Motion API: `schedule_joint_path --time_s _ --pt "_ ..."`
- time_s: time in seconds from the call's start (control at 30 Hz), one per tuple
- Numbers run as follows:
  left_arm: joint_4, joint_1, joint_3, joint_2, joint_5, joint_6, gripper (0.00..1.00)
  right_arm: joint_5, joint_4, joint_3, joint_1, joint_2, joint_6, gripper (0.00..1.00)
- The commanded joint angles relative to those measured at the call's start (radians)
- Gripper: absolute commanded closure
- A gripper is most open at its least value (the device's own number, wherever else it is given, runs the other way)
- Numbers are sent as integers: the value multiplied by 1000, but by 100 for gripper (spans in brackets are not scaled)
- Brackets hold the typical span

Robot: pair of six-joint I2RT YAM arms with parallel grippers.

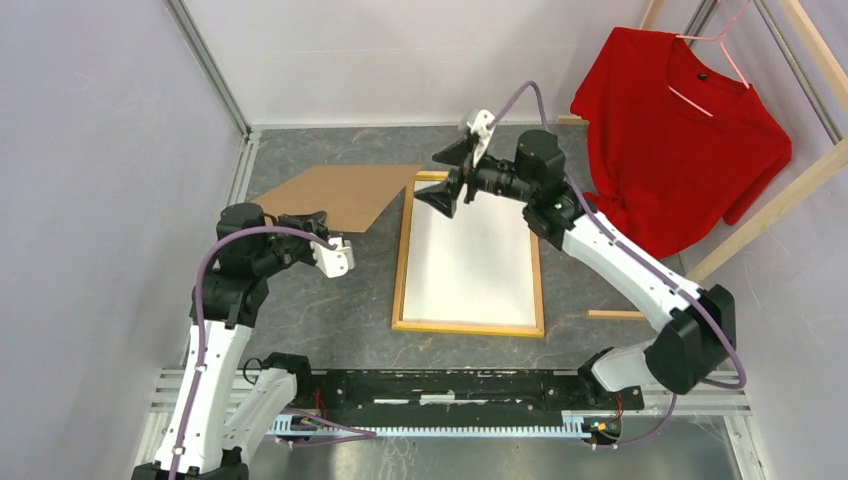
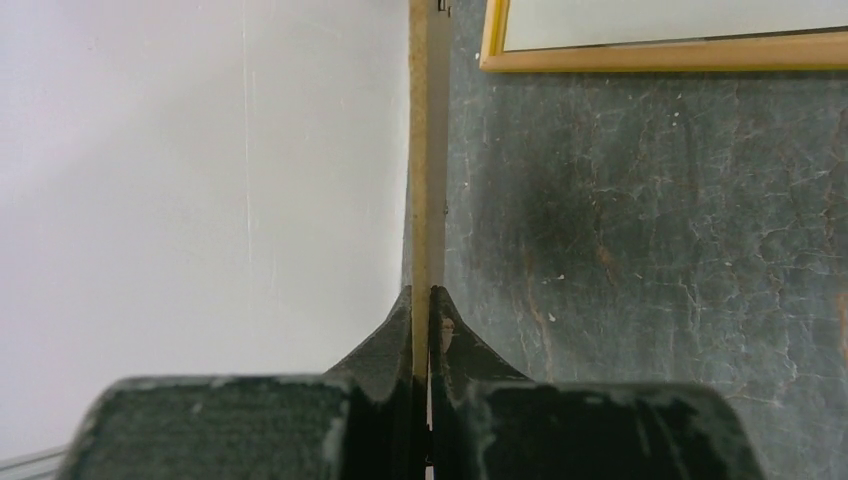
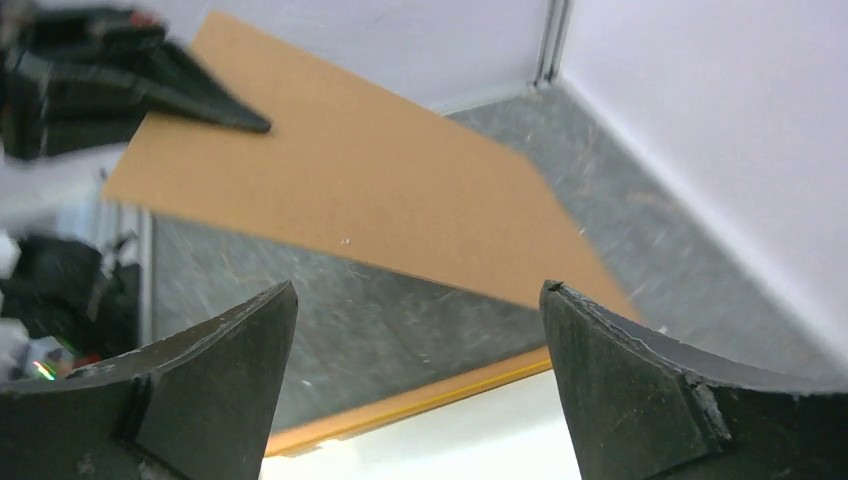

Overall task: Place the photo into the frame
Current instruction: Turn over the photo frame item at the center of the board.

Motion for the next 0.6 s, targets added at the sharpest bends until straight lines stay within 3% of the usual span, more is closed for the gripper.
schedule_joint_path --time_s 0.0,0.17,0.4,0.57 --pt "-77 1 138 25 61 37 98 -142 67 -112 13 -47 -482 2" --pt "-128 0 193 42 79 44 98 -202 46 -123 51 -19 -650 3" --pt "-196 0 208 36 97 120 98 -61 55 -108 158 75 -815 6" --pt "-219 1 204 29 96 152 98 -7 82 -58 180 155 -821 11"
